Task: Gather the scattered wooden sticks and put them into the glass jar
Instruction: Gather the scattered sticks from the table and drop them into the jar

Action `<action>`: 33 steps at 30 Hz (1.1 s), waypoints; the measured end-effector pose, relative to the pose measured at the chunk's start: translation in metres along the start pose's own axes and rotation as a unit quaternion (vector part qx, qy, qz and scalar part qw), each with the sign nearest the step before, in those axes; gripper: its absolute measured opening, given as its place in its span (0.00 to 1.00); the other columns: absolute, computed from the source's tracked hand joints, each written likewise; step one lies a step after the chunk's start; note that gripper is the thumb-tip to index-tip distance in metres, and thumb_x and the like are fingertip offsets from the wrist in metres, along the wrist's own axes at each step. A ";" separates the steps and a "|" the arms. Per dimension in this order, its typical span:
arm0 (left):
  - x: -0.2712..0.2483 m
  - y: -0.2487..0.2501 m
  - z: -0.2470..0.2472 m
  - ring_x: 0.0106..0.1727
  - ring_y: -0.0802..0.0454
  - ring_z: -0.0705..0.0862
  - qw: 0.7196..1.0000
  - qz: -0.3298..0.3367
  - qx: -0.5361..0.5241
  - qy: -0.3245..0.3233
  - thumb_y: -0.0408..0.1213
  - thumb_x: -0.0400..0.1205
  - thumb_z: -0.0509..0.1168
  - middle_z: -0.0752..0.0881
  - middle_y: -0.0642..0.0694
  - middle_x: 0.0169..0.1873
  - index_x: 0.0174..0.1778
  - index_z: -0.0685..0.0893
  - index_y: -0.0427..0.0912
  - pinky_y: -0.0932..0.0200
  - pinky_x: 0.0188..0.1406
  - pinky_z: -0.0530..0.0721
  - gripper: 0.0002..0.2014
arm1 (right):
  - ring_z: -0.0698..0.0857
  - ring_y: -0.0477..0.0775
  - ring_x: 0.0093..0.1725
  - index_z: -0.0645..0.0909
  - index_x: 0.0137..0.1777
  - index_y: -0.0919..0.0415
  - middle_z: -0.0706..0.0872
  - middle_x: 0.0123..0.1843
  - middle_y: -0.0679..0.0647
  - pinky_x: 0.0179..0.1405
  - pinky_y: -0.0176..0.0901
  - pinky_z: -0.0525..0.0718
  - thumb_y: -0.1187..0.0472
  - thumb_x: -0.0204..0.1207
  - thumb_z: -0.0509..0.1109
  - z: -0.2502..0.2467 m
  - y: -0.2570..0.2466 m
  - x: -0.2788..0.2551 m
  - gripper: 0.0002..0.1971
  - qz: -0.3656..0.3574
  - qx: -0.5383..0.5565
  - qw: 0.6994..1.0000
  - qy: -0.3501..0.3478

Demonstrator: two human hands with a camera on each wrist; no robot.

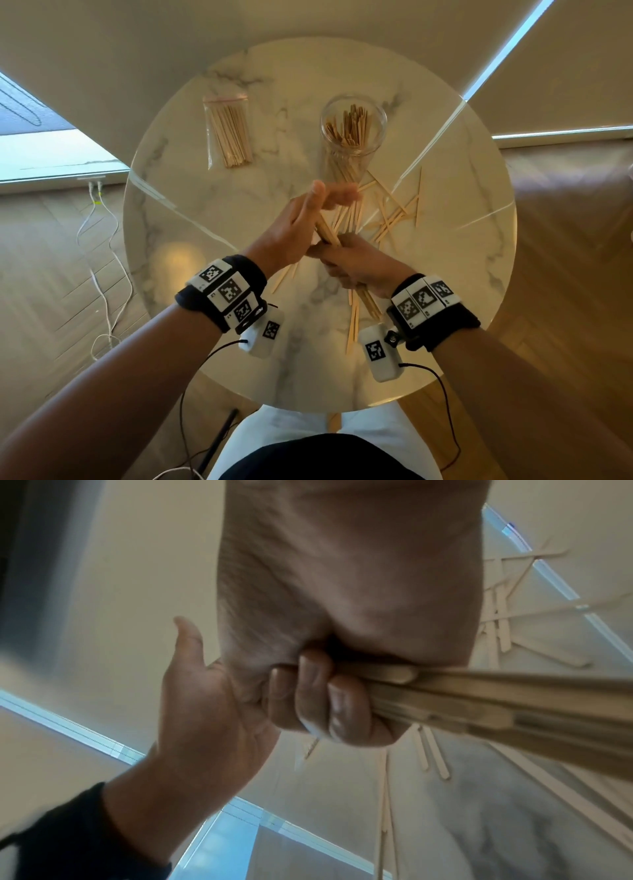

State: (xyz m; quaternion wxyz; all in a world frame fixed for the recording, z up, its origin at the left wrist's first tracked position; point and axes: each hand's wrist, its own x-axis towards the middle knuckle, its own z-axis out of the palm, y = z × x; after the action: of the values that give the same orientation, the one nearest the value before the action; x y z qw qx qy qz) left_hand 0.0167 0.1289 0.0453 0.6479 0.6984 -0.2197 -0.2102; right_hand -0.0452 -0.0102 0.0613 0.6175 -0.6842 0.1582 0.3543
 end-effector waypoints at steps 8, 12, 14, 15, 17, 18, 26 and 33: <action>-0.051 -0.024 0.021 0.67 0.42 0.85 0.980 0.014 -0.062 0.191 0.73 0.86 0.43 0.87 0.37 0.61 0.70 0.79 0.41 0.45 0.73 0.81 0.40 | 0.53 0.46 0.18 0.51 0.32 0.50 0.55 0.21 0.46 0.22 0.43 0.50 0.54 0.87 0.65 -0.020 -0.024 0.004 0.27 -0.154 0.534 0.820 0.141; -0.050 -0.018 0.048 0.66 0.39 0.85 0.964 -0.004 -0.113 0.239 0.75 0.84 0.47 0.86 0.35 0.61 0.68 0.79 0.42 0.42 0.72 0.80 0.39 | 0.53 0.46 0.19 0.54 0.31 0.50 0.55 0.21 0.46 0.19 0.40 0.56 0.54 0.87 0.63 -0.005 -0.020 0.005 0.25 -0.161 0.582 0.785 0.138; -0.039 -0.010 0.059 0.66 0.39 0.84 0.956 -0.019 -0.157 0.246 0.76 0.82 0.50 0.86 0.36 0.61 0.68 0.80 0.46 0.36 0.72 0.81 0.38 | 0.55 0.46 0.18 0.58 0.28 0.51 0.57 0.20 0.47 0.18 0.40 0.56 0.54 0.88 0.62 0.007 -0.019 0.005 0.26 -0.136 0.572 0.798 0.128; -0.033 -0.006 0.063 0.67 0.40 0.84 0.954 -0.023 -0.174 0.244 0.77 0.82 0.51 0.85 0.37 0.61 0.68 0.80 0.48 0.33 0.71 0.81 0.37 | 0.56 0.46 0.17 0.59 0.27 0.52 0.58 0.20 0.47 0.18 0.40 0.55 0.53 0.89 0.62 0.008 -0.019 0.005 0.26 -0.127 0.571 0.801 0.130; -0.022 -0.001 0.066 0.67 0.38 0.83 0.952 -0.009 -0.161 0.261 0.76 0.82 0.49 0.84 0.36 0.61 0.69 0.79 0.44 0.34 0.72 0.80 0.39 | 0.57 0.45 0.16 0.61 0.26 0.52 0.58 0.19 0.47 0.15 0.39 0.57 0.53 0.89 0.62 0.000 -0.024 0.007 0.26 -0.128 0.595 0.783 0.132; -0.017 0.000 0.067 0.67 0.37 0.83 0.951 0.004 -0.139 0.277 0.75 0.84 0.47 0.84 0.35 0.61 0.68 0.78 0.39 0.36 0.73 0.79 0.41 | 0.57 0.45 0.16 0.61 0.26 0.52 0.59 0.19 0.47 0.14 0.38 0.58 0.53 0.88 0.63 -0.006 -0.026 0.008 0.26 -0.130 0.610 0.771 0.127; 0.009 -0.010 0.044 0.67 0.44 0.82 0.947 0.018 0.003 0.319 0.57 0.91 0.50 0.84 0.40 0.62 0.66 0.80 0.42 0.39 0.71 0.80 0.24 | 0.62 0.49 0.21 0.64 0.28 0.53 0.63 0.23 0.49 0.25 0.44 0.61 0.49 0.91 0.59 -0.063 -0.068 0.010 0.26 -0.188 0.438 0.873 0.104; 0.063 -0.012 -0.009 0.79 0.50 0.69 0.954 -0.037 0.237 0.180 0.65 0.70 0.76 0.66 0.41 0.79 0.85 0.61 0.41 0.55 0.81 0.70 0.54 | 0.71 0.53 0.34 0.65 0.31 0.54 0.71 0.31 0.53 0.42 0.46 0.74 0.46 0.91 0.55 -0.125 -0.148 0.041 0.25 -0.331 0.180 0.915 0.143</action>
State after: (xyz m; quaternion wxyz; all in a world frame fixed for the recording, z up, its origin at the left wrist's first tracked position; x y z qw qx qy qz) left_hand 0.0734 0.1005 0.0335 0.4842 0.8658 -0.1174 -0.0468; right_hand 0.1163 -0.0926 0.1402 0.7831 -0.6179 0.0704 -0.0060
